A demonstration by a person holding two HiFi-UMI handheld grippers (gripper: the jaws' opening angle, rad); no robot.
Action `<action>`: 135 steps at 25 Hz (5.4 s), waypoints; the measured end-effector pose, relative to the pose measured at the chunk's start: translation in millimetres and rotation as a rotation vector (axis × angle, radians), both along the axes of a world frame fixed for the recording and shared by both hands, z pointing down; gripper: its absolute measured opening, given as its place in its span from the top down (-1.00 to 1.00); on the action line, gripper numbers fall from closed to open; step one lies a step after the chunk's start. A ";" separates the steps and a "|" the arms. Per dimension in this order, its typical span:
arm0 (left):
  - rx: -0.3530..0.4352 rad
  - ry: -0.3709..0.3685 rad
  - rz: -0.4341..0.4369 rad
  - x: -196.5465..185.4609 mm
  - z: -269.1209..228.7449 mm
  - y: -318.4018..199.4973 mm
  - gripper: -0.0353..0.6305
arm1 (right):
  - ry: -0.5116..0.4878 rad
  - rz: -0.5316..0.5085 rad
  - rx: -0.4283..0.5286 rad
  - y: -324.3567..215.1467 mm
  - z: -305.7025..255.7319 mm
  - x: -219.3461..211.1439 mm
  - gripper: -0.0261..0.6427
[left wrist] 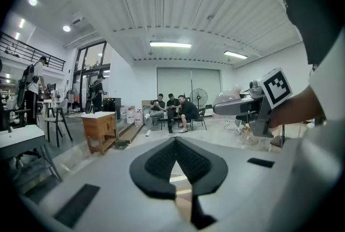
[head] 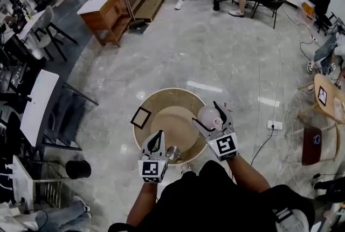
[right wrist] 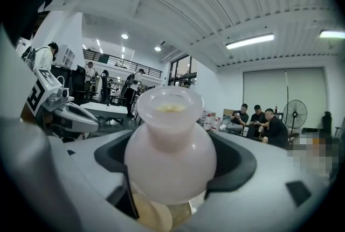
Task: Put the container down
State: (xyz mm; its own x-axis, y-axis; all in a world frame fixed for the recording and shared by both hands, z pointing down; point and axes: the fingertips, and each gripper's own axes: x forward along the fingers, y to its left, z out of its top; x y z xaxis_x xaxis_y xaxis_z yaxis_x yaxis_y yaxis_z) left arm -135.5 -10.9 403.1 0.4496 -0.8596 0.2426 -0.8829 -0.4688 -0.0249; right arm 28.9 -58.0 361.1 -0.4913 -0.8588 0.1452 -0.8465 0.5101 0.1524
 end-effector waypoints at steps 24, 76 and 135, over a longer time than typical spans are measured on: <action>-0.155 0.014 -0.118 -18.5 140.7 -95.3 0.90 | 0.101 -0.093 -0.218 -102.2 196.5 -14.4 -0.28; -0.243 0.021 -0.170 -25.4 322.3 -148.5 0.90 | 0.228 -0.153 -0.610 -98.1 552.2 -17.4 -0.29; 0.086 0.093 -0.120 29.4 -33.2 -76.5 0.90 | 0.008 -0.193 0.136 -58.5 -48.8 -12.0 0.93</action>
